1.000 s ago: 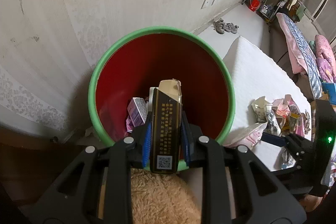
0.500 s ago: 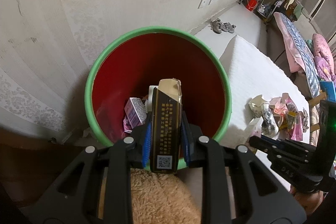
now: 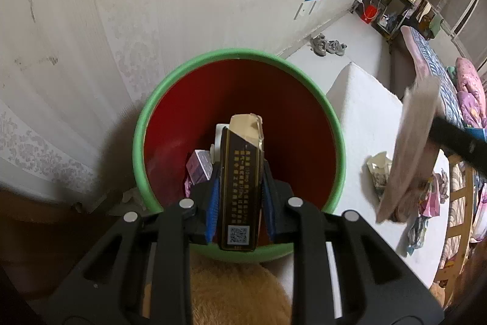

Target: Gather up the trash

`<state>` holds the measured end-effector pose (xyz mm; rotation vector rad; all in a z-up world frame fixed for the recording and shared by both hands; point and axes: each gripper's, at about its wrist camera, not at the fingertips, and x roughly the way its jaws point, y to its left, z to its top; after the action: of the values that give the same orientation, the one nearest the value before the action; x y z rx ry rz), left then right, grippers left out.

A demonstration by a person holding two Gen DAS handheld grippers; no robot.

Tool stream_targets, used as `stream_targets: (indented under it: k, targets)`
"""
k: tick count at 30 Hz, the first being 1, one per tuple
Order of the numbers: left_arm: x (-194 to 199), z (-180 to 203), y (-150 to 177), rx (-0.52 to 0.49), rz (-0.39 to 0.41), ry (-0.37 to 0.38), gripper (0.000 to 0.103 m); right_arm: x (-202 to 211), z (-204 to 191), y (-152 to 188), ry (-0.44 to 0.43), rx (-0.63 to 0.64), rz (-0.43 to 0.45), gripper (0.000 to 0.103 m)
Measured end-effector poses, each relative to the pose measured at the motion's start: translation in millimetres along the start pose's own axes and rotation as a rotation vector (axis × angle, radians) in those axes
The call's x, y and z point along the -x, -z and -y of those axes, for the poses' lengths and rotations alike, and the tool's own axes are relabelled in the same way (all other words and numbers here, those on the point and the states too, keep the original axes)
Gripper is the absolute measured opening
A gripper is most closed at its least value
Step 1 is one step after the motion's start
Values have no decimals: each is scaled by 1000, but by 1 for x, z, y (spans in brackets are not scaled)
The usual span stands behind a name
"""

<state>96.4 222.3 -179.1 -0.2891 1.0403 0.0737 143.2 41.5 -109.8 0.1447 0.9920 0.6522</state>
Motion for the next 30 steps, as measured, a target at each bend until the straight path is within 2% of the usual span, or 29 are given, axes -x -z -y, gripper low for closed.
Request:
stream_targets:
  k: [5, 6, 7, 12, 16, 19, 25, 27, 30]
  targets:
    - [-3, -1, -8, -7, 8, -8, 24, -11, -18, -19, -5, 48, 18, 10]
    - [-3, -1, -10, -2, 14, -14, 33, -14, -18, -21, -8, 43, 19, 17]
    - [-3, -3, -11, 5, 22, -14, 47, -15, -17, -21, -7, 37, 21, 24]
    - [-2, -6, -11, 21, 31, -18, 55, -11, -3, -11, 11, 18, 37, 35]
    - [-1, -2, -4, 31, 23, -14, 57, 1, 13, 4, 59, -7, 32, 48]
    - [1, 5, 3, 18, 14, -11, 58, 14, 26, 32, 119, -17, 21, 55]
    - [0, 32, 25, -37, -27, -3, 58, 42, 75, 95, 270, -89, -14, 58]
    - [-2, 42, 34, -52, -44, 7, 58, 55, 98, 114, 336, -129, -18, 60]
    - [-3, 58, 46, -76, -67, 19, 58, 70, 136, 135, 390, -226, -33, 60]
